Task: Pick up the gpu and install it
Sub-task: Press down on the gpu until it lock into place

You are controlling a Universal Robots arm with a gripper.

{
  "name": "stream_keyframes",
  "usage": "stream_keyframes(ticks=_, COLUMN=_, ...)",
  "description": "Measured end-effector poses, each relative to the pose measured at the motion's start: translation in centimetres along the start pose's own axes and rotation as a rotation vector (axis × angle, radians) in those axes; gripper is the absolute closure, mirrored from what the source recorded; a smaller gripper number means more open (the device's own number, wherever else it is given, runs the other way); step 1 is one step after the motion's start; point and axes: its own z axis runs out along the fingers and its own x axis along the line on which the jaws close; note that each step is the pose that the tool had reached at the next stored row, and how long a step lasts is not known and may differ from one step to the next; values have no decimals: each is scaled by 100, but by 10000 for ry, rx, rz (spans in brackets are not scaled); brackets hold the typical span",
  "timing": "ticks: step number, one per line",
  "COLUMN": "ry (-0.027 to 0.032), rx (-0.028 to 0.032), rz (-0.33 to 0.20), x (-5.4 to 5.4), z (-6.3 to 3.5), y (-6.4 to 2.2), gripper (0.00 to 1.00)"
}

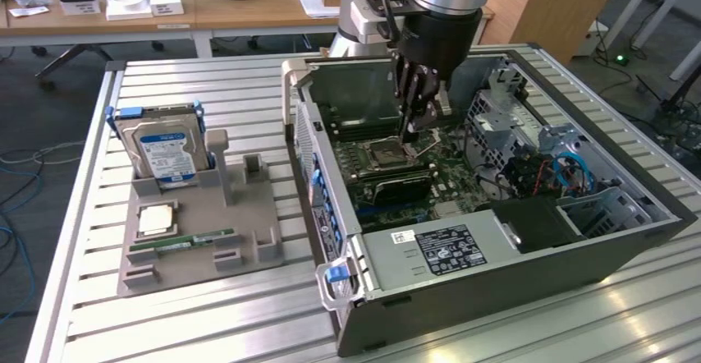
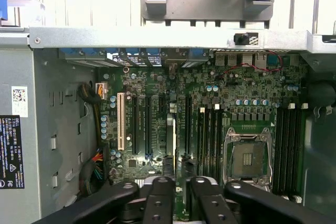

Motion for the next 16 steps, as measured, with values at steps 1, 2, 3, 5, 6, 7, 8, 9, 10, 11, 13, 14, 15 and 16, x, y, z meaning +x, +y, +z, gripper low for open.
stream_keyframes(ticks=1, ry=0, rx=0, rz=0, x=0, z=0, y=0, gripper=80)
stream_keyframes(ticks=2, ry=-1, rx=0, rz=0, x=0, z=0, y=0, gripper=86)
stream_keyframes(ticks=3, ry=0, rx=0, rz=0, x=0, z=0, y=0, gripper=89)
stream_keyframes(ticks=5, ry=0, rx=0, rz=0, x=0, z=0, y=0, gripper=89)
stream_keyframes(ticks=6, ry=0, rx=0, rz=0, x=0, z=0, y=0, gripper=89)
stream_keyframes(ticks=7, ry=-1, rx=0, rz=0, x=0, z=0, y=0, gripper=89)
stream_keyframes(ticks=8, ry=0, rx=0, rz=0, x=0, z=0, y=0, gripper=89)
stream_keyframes(ticks=9, ry=0, rx=0, rz=-1, x=0, z=0, y=0, gripper=89)
stream_keyframes(ticks=10, ry=0, rx=0, rz=0, x=0, z=0, y=0, gripper=89)
stream_keyframes(ticks=11, ry=1, rx=-1, rz=-1, x=-4, z=0, y=0, gripper=89)
stream_keyframes(ticks=13, ry=1, rx=0, rz=-1, x=-25, z=5, y=0, gripper=89)
stream_keyframes(ticks=14, ry=-2, rx=0, rz=0, x=-37, z=8, y=1, gripper=89)
stream_keyframes(ticks=15, ry=-5, rx=0, rz=0, x=-49, z=11, y=1, gripper=89)
stream_keyframes(ticks=16, ry=-9, rx=0, rz=0, x=-61, z=15, y=1, gripper=89)
